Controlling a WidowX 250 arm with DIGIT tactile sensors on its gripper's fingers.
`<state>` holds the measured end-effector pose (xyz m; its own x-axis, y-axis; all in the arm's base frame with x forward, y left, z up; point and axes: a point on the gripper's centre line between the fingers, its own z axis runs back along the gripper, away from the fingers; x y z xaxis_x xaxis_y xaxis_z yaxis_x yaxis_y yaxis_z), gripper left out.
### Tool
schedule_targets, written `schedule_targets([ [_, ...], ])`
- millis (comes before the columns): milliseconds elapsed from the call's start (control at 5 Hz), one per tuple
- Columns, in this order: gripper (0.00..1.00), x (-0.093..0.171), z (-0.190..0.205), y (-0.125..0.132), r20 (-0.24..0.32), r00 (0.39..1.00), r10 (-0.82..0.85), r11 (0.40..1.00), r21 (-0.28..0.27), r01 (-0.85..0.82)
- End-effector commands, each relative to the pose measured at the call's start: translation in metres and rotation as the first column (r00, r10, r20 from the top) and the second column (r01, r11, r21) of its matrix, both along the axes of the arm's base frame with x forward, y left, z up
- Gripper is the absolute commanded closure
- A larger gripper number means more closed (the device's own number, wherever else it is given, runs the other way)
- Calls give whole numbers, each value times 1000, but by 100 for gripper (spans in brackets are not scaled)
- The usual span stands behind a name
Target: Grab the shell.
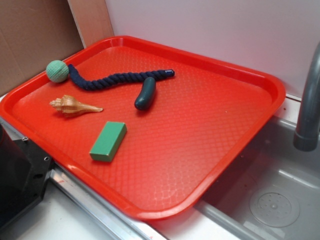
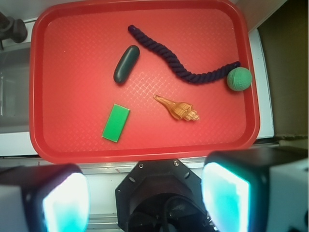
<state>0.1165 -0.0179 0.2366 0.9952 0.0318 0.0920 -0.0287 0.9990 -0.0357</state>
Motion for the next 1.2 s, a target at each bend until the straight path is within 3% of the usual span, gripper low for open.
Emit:
schedule_targets([
  [0,0,0,0,0,0,1000,0,1000,0,0],
  [400,0,12,-31,24,26,978,-207,978,21,207],
  [600,0,24,-45,35,51,955,-291,955,82,287],
  [1000,0,51,-110,56,52,793,-608,794,69,604],
])
